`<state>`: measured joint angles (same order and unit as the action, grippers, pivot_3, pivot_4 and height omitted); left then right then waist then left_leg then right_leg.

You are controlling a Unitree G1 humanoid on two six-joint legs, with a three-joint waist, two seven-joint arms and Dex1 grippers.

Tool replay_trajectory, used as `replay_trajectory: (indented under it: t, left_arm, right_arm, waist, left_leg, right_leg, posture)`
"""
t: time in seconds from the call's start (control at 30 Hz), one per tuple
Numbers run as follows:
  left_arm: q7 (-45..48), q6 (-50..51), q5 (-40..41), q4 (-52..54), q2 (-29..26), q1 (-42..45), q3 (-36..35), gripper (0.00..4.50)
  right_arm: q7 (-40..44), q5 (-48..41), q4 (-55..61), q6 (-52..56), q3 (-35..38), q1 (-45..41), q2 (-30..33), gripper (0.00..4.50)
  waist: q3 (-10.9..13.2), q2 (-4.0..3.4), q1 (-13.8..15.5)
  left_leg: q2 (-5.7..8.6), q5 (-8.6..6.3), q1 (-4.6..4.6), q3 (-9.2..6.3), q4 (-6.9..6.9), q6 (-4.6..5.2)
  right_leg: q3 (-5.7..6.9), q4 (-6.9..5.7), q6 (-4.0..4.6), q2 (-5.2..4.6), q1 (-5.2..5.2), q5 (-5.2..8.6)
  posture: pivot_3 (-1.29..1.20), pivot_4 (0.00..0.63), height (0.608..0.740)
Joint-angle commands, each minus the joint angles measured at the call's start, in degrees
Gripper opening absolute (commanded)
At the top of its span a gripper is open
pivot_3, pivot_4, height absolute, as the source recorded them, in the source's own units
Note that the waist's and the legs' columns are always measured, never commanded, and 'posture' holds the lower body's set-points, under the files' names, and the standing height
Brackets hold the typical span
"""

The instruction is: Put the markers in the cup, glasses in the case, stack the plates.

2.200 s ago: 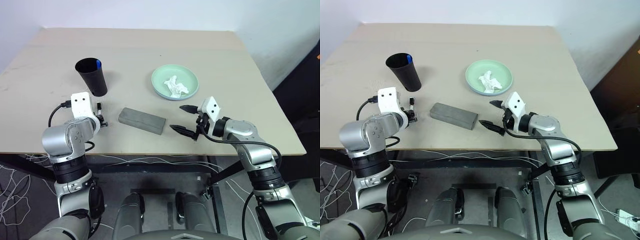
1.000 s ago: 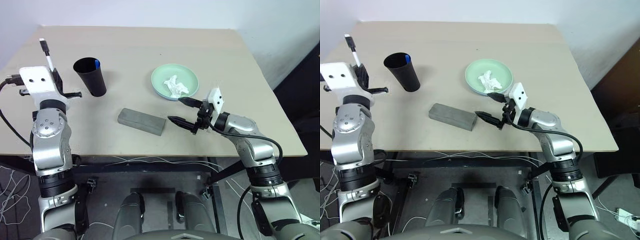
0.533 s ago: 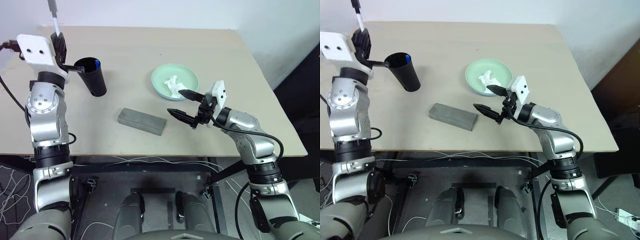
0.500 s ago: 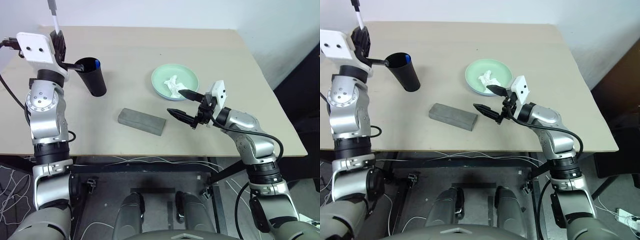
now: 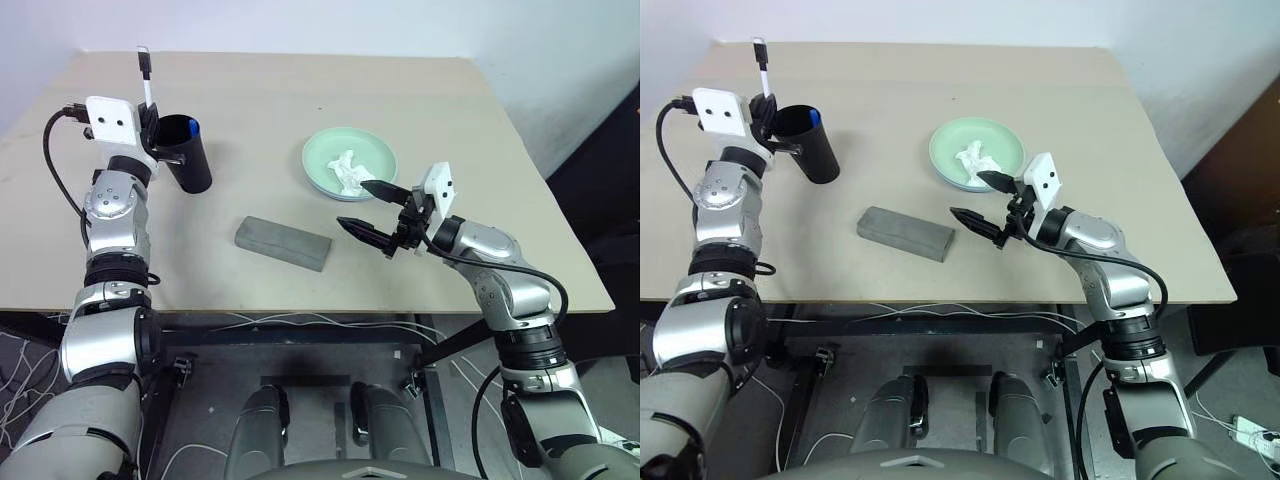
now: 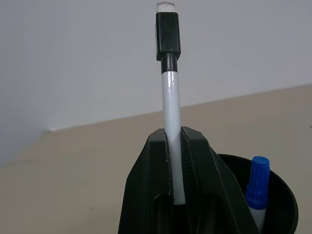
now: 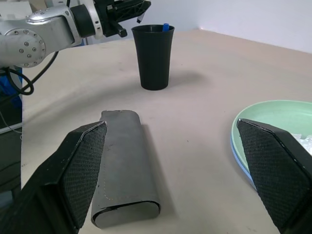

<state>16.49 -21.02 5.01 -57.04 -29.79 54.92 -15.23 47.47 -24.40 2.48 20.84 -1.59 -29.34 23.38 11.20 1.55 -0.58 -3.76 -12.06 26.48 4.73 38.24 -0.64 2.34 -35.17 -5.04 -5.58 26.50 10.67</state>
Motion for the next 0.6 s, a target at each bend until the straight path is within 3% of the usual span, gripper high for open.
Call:
replay_trajectory:
  t: [0.03,0.33,0.37,0.6]
  left_arm:
    - [0.43,-2.77,-0.23,-1.41,-1.05,2.35,0.35,0.04]
    - [0.61,-4.04,0.30,-4.46,-0.66,2.49,0.35,0.04]
    - [0.64,-4.13,0.23,-4.39,-0.60,2.46,0.45,0.72]
    - [1.23,-4.27,0.30,-4.43,-0.60,2.16,0.54,3.11]
  right_arm:
    - [-0.30,-0.08,2.70,-1.07,1.18,-0.08,0.60,4.50]
    - [-0.27,0.56,2.66,-1.52,1.08,0.39,0.78,4.50]
    - [-0.26,0.60,2.64,-1.55,1.07,0.42,0.80,4.50]
    - [-0.10,1.35,2.63,-2.02,0.52,0.75,0.74,4.50]
  waist:
    - [0.00,0.00,0.00]
    - [0.00,0.00,-0.01]
    - [0.00,0.00,0.01]
    - [0.00,0.00,-0.01]
  left_leg:
    - [0.00,0.00,0.00,0.00,0.00,0.00]
    - [0.00,0.00,0.00,0.00,0.00,0.00]
    - [0.00,0.00,0.00,0.00,0.00,0.00]
    - [0.00,0.00,-0.01,0.00,0.00,0.00]
  right_leg:
    - [0.00,0.00,0.00,0.00,0.00,0.00]
    - [0.00,-0.02,-0.06,0.00,0.00,-0.04]
    - [0.00,-0.02,-0.10,0.00,0.00,-0.06]
    - [0.00,-0.02,-0.11,0.00,0.00,-0.06]
  posture:
    - [0.00,0.150,0.691]
    - [0.00,0.150,0.691]
    - [0.00,0.150,0.691]
    - [0.00,0.150,0.691]
